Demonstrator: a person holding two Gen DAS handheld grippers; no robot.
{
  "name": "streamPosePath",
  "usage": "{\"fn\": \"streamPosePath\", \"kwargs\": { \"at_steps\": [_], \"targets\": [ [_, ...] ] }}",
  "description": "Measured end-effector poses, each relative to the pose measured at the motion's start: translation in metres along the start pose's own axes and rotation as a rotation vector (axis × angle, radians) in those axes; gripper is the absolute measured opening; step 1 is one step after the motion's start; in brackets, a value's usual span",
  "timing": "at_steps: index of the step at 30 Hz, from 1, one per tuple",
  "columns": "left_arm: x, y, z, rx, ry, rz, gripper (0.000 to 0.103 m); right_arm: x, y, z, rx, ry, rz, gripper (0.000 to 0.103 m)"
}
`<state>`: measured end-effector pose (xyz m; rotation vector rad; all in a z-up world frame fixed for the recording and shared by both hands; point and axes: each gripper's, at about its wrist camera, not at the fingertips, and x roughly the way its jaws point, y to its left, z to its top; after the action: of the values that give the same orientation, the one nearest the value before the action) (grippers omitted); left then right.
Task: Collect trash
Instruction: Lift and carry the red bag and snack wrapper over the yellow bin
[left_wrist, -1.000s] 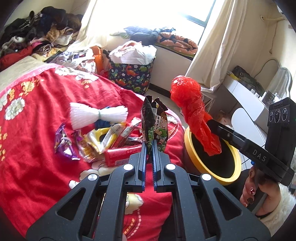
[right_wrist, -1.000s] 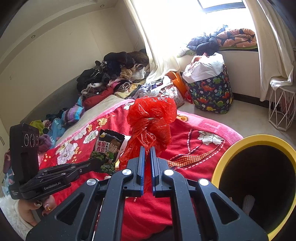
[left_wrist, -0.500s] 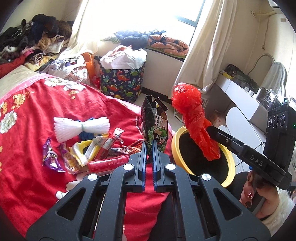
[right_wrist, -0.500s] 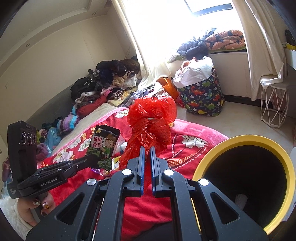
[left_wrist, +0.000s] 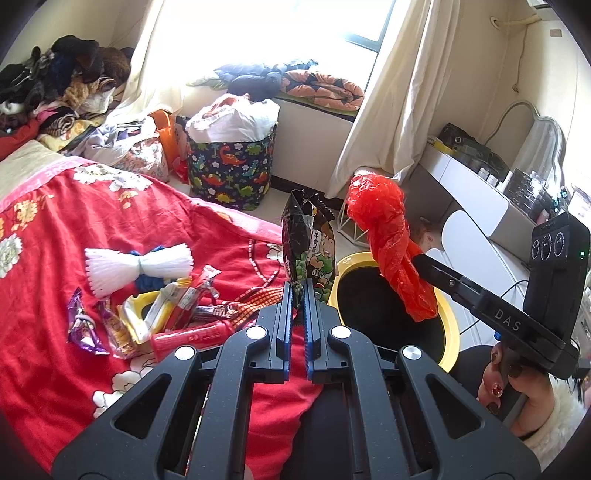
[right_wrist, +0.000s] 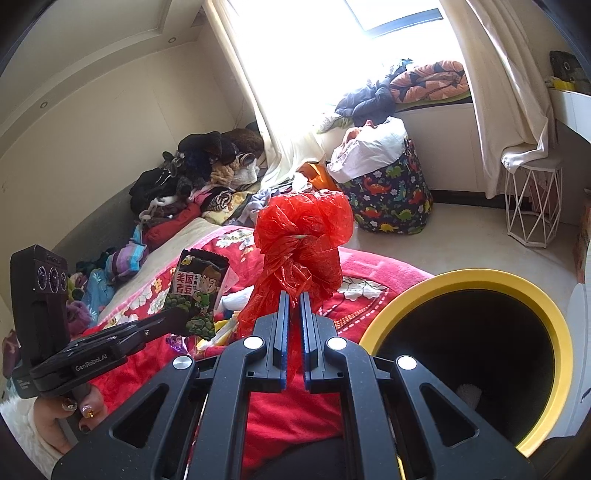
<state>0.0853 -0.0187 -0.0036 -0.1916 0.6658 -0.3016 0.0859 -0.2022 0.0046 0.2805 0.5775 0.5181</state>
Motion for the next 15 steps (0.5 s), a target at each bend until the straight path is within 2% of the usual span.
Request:
{"fn": "streamPosePath", "kwargs": {
  "at_steps": [15],
  "targets": [
    [0.016, -0.022, -0.001, 0.034, 0.021, -0.036, 0.002, -0.017, -0.025, -0.004, 0.054, -0.012, -0.068, 0.006]
  ]
}}
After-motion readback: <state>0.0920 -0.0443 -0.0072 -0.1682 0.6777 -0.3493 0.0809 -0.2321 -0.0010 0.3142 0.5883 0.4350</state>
